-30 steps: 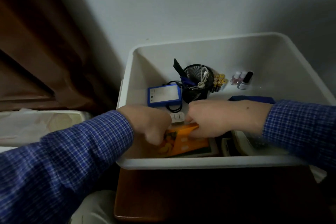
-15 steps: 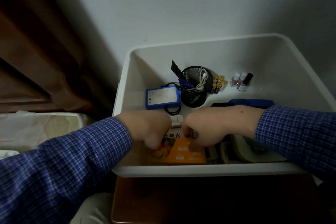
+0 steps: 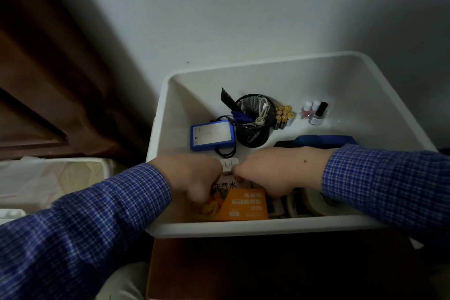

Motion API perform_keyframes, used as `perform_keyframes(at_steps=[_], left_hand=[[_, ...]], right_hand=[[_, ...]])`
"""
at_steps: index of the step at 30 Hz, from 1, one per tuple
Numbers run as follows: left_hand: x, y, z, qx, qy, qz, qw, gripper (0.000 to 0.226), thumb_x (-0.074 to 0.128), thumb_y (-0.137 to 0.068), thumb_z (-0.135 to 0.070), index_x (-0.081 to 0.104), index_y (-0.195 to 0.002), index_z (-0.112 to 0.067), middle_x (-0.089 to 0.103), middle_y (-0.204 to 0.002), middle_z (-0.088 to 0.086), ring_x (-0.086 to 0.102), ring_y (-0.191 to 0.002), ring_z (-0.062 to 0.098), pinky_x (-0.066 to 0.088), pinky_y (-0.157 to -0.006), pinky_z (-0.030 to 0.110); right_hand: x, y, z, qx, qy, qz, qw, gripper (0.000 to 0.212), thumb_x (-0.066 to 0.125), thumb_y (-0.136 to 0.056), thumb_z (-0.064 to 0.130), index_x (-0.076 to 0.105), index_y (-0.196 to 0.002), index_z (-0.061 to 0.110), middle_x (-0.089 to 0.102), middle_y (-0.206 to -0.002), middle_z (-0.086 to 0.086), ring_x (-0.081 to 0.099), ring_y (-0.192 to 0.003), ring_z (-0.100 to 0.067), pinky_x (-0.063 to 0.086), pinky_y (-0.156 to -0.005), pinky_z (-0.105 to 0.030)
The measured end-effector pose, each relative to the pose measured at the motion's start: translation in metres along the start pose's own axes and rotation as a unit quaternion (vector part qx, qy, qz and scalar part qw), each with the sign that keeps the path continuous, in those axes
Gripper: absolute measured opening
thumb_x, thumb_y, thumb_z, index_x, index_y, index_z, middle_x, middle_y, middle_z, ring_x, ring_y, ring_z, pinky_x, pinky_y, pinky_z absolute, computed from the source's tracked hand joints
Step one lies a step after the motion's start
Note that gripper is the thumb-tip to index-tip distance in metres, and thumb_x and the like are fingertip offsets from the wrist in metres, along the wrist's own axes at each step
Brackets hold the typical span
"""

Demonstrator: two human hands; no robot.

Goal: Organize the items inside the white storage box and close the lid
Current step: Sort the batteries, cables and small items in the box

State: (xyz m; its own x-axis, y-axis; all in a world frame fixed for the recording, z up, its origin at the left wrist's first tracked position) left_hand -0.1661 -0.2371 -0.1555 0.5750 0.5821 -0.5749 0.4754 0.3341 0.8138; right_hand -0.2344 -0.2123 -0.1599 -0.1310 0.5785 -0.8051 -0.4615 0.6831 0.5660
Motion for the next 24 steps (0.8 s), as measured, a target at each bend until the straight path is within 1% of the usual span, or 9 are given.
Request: perform_keyframes(at_steps=[3, 5, 8, 11, 14, 17, 20, 22, 24], left_hand=[[0.001, -0.001, 0.002, -0.002, -0.002, -0.004, 1.000, 0.044, 0.072, -0.087, -0.026, 0.056, -0.128, -0.020, 0.061, -0.113, 0.001, 0.060, -0.100, 0.018, 0.053, -0.086, 0.031], [0.002, -0.001, 0.004, 0.000, -0.001, -0.003, 1.000, 0.044, 0.072, -0.087, -0.025, 0.056, -0.128, -0.020, 0.061, -0.112, 0.000, 0.061, -0.100, 0.018, 0.054, -0.088, 0.033], [0.002, -0.001, 0.004, 0.003, -0.002, -0.006, 1.000, 0.044, 0.072, -0.087, -0.024, 0.057, -0.128, -0.020, 0.062, -0.112, 0.001, 0.062, -0.100, 0.018, 0.055, -0.090, 0.035], [0.002, -0.003, 0.003, -0.002, -0.001, -0.003, 1.000, 0.044, 0.072, -0.087, -0.021, 0.056, -0.128, -0.019, 0.061, -0.115, 0.002, 0.061, -0.103, 0.020, 0.055, -0.093, 0.037], [-0.001, -0.003, 0.003, -0.003, -0.008, -0.012, 1.000, 0.040, 0.071, -0.088, -0.018, 0.057, -0.126, -0.018, 0.060, -0.114, 0.003, 0.061, -0.103, 0.020, 0.054, -0.091, 0.035], [-0.001, -0.001, 0.003, -0.002, 0.003, -0.012, 1.000, 0.043, 0.070, -0.089, -0.019, 0.055, -0.129, -0.018, 0.060, -0.115, 0.003, 0.060, -0.102, 0.019, 0.054, -0.091, 0.034], [0.001, -0.001, 0.000, 0.003, 0.024, 0.000, 1.000, 0.049, 0.072, -0.088, -0.024, 0.052, -0.133, -0.020, 0.059, -0.119, 0.002, 0.057, -0.103, 0.018, 0.052, -0.090, 0.033], [0.001, 0.000, 0.000, 0.004, 0.028, 0.002, 1.000, 0.051, 0.073, -0.087, -0.026, 0.051, -0.133, -0.020, 0.059, -0.120, 0.002, 0.056, -0.101, 0.017, 0.050, -0.086, 0.032], [0.000, 0.001, 0.000, 0.007, 0.031, 0.000, 1.000, 0.051, 0.073, -0.087, -0.028, 0.052, -0.133, -0.022, 0.060, -0.119, 0.001, 0.055, -0.097, 0.015, 0.049, -0.083, 0.030]], right_hand=[[-0.010, -0.003, 0.003, -0.003, 0.029, -0.038, 0.999, 0.035, 0.069, -0.090, 0.022, 0.052, -0.121, 0.021, 0.047, -0.086, 0.008, 0.039, -0.065, -0.003, 0.027, -0.052, -0.018], [-0.012, -0.006, 0.003, 0.009, 0.059, -0.030, 0.998, 0.035, 0.071, -0.089, 0.024, 0.053, -0.119, 0.020, 0.040, -0.077, 0.009, 0.042, -0.063, -0.005, 0.034, -0.054, -0.020], [-0.008, -0.007, 0.000, 0.033, 0.116, 0.014, 0.993, 0.033, 0.071, -0.090, 0.027, 0.055, -0.117, 0.020, 0.048, -0.081, 0.004, 0.053, -0.074, -0.014, 0.051, -0.078, -0.036], [-0.005, -0.009, -0.001, 0.033, 0.132, 0.029, 0.990, 0.030, 0.070, -0.091, 0.028, 0.056, -0.116, 0.020, 0.055, -0.094, 0.000, 0.059, -0.089, -0.019, 0.050, -0.092, -0.044], [-0.011, -0.010, -0.008, 0.038, 0.092, -0.023, 0.995, 0.017, 0.070, -0.091, 0.028, 0.055, -0.096, 0.023, 0.052, -0.082, 0.004, 0.057, -0.080, -0.016, 0.049, -0.078, -0.035], [-0.013, -0.011, -0.017, 0.060, 0.045, -0.074, 0.994, 0.036, 0.068, -0.091, 0.028, 0.038, -0.071, 0.028, 0.046, -0.071, 0.009, 0.049, -0.065, -0.008, 0.039, -0.061, -0.026], [-0.013, -0.012, -0.020, 0.070, -0.003, -0.076, 0.995, 0.033, 0.071, -0.088, 0.026, 0.042, -0.075, 0.031, 0.047, -0.073, 0.011, 0.049, -0.065, -0.005, 0.044, -0.059, -0.023], [-0.012, -0.011, -0.020, 0.067, -0.033, -0.050, 0.996, 0.036, 0.074, -0.086, 0.026, 0.041, -0.075, 0.033, 0.048, -0.075, 0.012, 0.050, -0.066, -0.004, 0.040, -0.057, -0.022], [-0.015, -0.001, -0.023, 0.063, -0.077, -0.028, 0.995, 0.025, 0.074, -0.087, 0.021, 0.052, -0.085, 0.033, 0.056, -0.083, 0.013, 0.058, -0.075, -0.007, 0.048, -0.062, -0.022]])
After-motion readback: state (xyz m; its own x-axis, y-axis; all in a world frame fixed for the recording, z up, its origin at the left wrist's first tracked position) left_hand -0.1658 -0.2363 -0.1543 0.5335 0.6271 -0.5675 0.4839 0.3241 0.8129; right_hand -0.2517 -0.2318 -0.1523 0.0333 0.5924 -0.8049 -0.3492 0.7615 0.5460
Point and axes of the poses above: each hand's wrist, its own y-axis away from the middle knuckle, its own x-axis out of the palm, z = x × y, the point moved 10 cm from there along -y, towards the middle knuckle
